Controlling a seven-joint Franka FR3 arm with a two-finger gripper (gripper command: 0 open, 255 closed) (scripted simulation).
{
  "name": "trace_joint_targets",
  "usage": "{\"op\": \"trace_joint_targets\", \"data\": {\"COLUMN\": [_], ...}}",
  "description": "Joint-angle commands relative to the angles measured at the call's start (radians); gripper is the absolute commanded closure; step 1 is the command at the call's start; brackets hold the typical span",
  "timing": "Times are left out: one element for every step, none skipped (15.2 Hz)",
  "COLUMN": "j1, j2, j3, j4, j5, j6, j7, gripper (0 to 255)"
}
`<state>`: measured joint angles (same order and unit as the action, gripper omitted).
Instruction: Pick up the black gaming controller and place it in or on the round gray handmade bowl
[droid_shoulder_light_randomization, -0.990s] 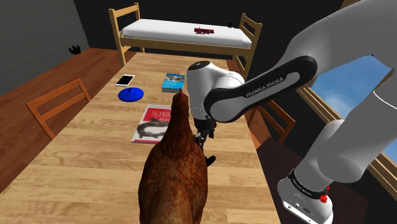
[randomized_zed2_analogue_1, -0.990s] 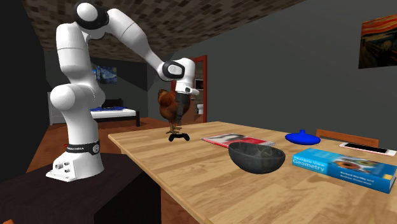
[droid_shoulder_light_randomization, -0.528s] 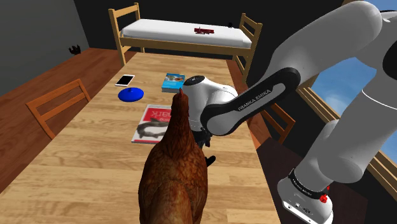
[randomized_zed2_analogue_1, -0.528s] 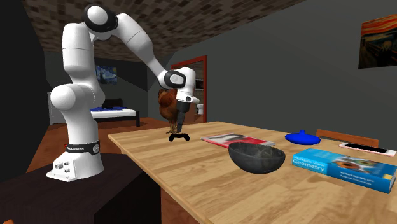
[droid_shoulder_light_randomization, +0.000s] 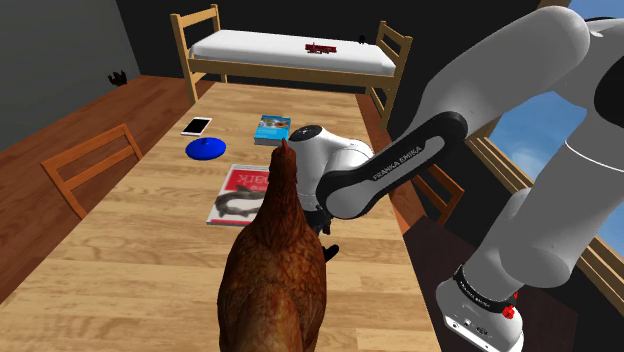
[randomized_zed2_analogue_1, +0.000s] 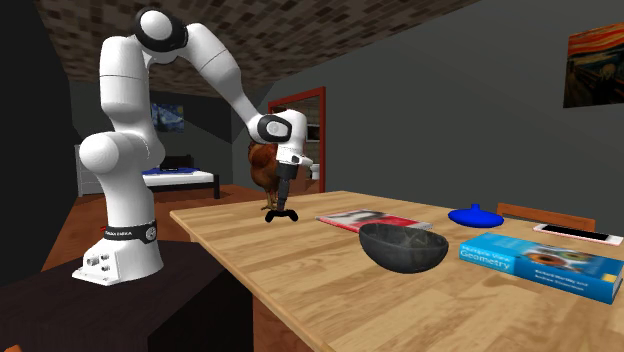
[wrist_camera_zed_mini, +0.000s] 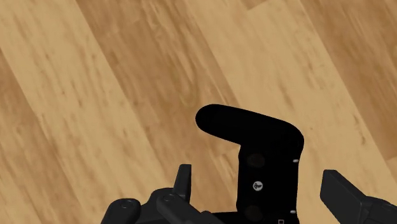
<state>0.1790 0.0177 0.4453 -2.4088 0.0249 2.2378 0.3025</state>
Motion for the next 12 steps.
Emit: {"op": "trace_joint_targets", "data": {"j1": [0.0,0.0,0.0,0.0,0.0,0.0,0.0,0.0,0.0,-0.001,-0.001,0.0], "j2": [0.0,0.0,0.0,0.0,0.0,0.0,0.0,0.0,0.001,0.0,-0.003,0.0], "j3": [0.0,0.0,0.0,0.0,0.0,0.0,0.0,0.0,0.0,-0.001,-0.001,0.0], "j4": [0.0,0.0,0.0,0.0,0.0,0.0,0.001,0.0,0.003,0.002,-0.002,0.0], "j5": [0.0,0.0,0.0,0.0,0.0,0.0,0.0,0.0,0.0,0.0,0.001,0.0], "j6": [0.0,0.0,0.0,0.0,0.0,0.0,-0.001,-0.001,-0.002,-0.002,-0.001,0.0], "j7": [0.0,0.0,0.0,0.0,0.0,0.0,-0.001,-0.001,0.0,-0.001,-0.004,0.0], "gripper": [0,0,255,255,255,255,255,255,255,255,255,255]}}
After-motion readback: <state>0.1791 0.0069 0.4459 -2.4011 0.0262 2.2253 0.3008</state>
